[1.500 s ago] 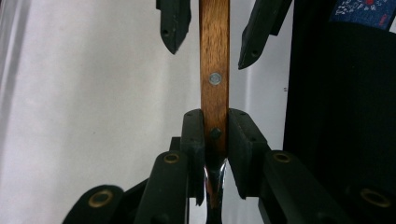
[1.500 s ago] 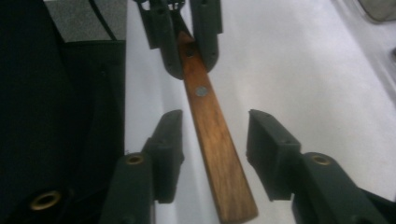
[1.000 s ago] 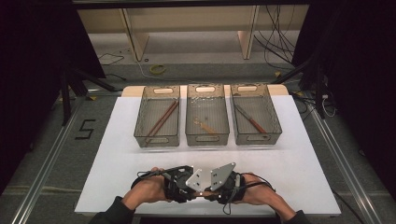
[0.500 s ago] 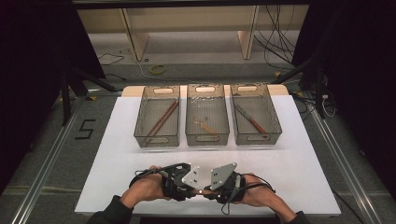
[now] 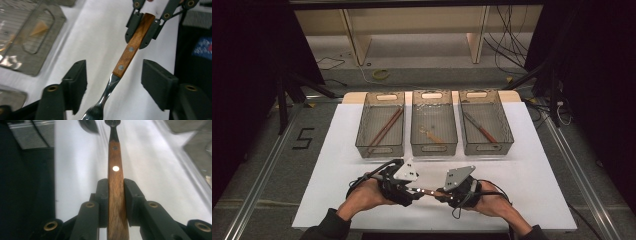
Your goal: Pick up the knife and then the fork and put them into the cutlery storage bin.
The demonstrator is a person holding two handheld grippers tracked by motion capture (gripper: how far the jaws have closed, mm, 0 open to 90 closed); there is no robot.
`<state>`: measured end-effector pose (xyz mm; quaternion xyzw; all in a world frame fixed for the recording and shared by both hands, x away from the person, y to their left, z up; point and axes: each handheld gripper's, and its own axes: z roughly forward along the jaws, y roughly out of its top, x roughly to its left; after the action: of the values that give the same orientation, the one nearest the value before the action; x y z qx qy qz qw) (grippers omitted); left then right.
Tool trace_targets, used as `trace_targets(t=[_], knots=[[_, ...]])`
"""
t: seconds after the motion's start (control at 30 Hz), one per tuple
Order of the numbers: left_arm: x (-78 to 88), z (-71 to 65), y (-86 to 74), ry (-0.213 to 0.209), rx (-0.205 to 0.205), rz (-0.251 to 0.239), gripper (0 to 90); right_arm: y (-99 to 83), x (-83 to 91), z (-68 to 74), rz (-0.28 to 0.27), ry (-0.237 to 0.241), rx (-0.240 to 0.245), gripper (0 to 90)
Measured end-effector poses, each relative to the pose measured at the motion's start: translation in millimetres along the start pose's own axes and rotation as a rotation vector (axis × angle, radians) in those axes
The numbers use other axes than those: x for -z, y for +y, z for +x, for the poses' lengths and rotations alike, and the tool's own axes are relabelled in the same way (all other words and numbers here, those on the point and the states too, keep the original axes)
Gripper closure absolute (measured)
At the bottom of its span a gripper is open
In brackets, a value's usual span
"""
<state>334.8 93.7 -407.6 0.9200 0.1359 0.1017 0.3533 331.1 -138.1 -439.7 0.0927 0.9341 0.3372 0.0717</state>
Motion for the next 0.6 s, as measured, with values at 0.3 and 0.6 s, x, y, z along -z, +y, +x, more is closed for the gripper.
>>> trace_targets(t=[0.3, 0.6], knots=[[12.4, 10.4, -17.7, 0.063, 0.148, -0.148, 26.2, -9.7, 16.2, -21.9, -0.037, -0.097, -0.111, 75.9], [13.4, 21.2, -56.6, 0.085, 0.316, -0.266, 23.8, -17.4, 37.5, -41.6, -0.077, -0.184, -0.185, 75.9]])
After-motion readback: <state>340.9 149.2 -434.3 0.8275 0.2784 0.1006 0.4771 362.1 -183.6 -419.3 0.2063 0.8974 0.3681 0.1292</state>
